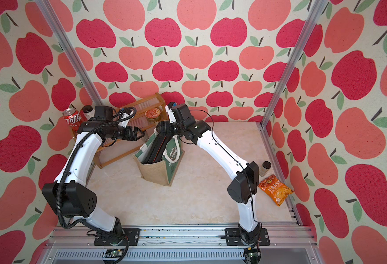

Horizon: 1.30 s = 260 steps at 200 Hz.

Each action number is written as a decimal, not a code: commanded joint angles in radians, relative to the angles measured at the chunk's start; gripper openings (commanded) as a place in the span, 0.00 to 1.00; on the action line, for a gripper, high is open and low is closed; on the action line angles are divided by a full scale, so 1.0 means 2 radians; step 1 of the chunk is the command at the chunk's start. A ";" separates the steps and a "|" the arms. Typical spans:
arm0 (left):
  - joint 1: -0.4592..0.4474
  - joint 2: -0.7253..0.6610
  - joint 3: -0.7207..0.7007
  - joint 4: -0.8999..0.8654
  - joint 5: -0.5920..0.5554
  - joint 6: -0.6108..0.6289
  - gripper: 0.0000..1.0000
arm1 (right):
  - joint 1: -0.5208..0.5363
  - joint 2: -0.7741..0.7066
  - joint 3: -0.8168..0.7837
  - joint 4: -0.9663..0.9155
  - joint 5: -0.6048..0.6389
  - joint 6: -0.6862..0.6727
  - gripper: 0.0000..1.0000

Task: Remove the ping pong set from the canvas bag
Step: Pick up the canvas bag from the center of the board.

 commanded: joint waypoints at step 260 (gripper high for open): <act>-0.118 -0.026 -0.069 0.062 -0.152 -0.001 0.00 | 0.003 0.158 0.177 -0.289 0.119 -0.021 0.50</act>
